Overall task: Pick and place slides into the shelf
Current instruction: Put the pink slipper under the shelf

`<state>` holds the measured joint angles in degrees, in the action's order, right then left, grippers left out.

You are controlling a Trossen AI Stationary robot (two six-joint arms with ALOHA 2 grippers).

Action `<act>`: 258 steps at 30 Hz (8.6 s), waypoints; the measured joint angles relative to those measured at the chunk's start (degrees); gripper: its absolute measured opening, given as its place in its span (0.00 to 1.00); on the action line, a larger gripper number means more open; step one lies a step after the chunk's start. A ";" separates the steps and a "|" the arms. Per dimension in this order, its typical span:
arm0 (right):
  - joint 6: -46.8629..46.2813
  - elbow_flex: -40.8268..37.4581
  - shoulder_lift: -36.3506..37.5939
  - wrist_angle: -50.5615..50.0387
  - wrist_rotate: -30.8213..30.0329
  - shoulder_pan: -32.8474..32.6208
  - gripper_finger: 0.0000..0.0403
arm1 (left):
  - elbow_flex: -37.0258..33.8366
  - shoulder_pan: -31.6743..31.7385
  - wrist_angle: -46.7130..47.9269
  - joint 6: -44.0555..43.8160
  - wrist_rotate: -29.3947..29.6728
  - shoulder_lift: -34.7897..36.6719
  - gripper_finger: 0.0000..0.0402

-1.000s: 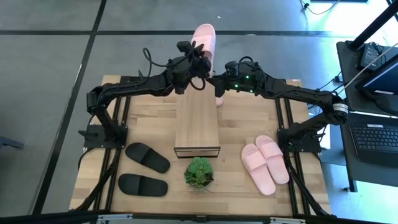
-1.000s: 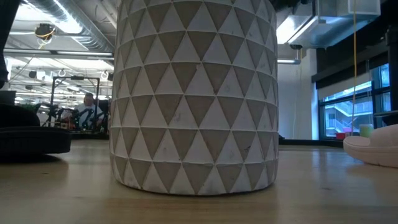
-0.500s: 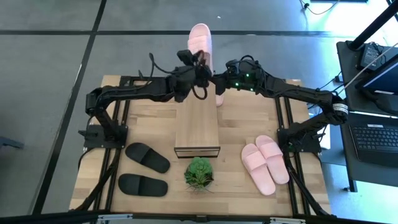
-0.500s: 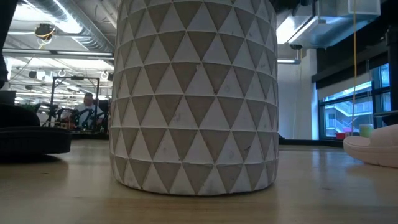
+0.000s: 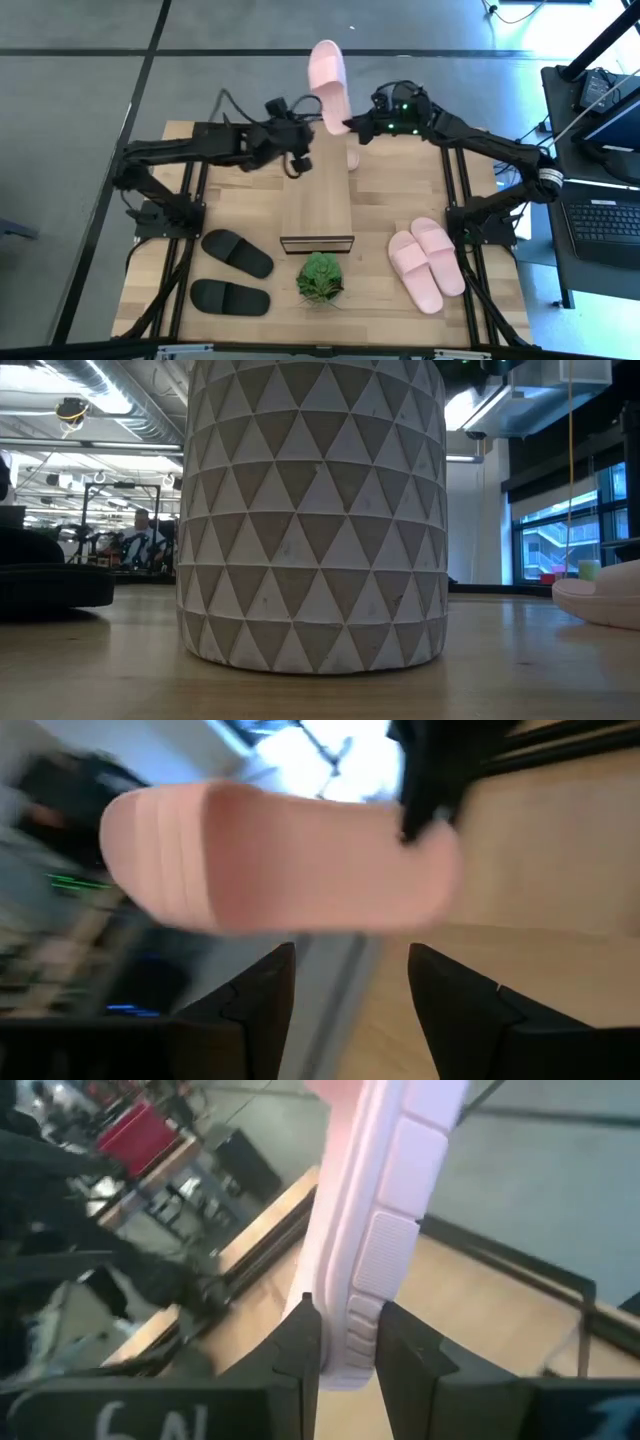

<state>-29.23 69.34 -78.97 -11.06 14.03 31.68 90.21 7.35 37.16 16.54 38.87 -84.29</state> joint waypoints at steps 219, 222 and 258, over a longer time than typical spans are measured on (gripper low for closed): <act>21.39 0.38 -16.50 -49.57 -4.99 -9.40 0.55 | -43.67 27.04 -18.51 -26.93 -53.05 28.15 0.47; 18.71 1.22 -14.50 -51.60 -4.89 -11.44 0.55 | -43.67 27.05 -17.86 -26.91 -53.31 28.15 0.47; -60.39 -0.63 9.28 -67.70 -4.53 -46.98 0.55 | -43.65 27.06 -9.11 -23.41 -52.82 28.15 0.47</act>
<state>-89.62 68.71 -69.69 -78.76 9.50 -15.30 46.57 34.41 28.05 -6.87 -13.96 -56.14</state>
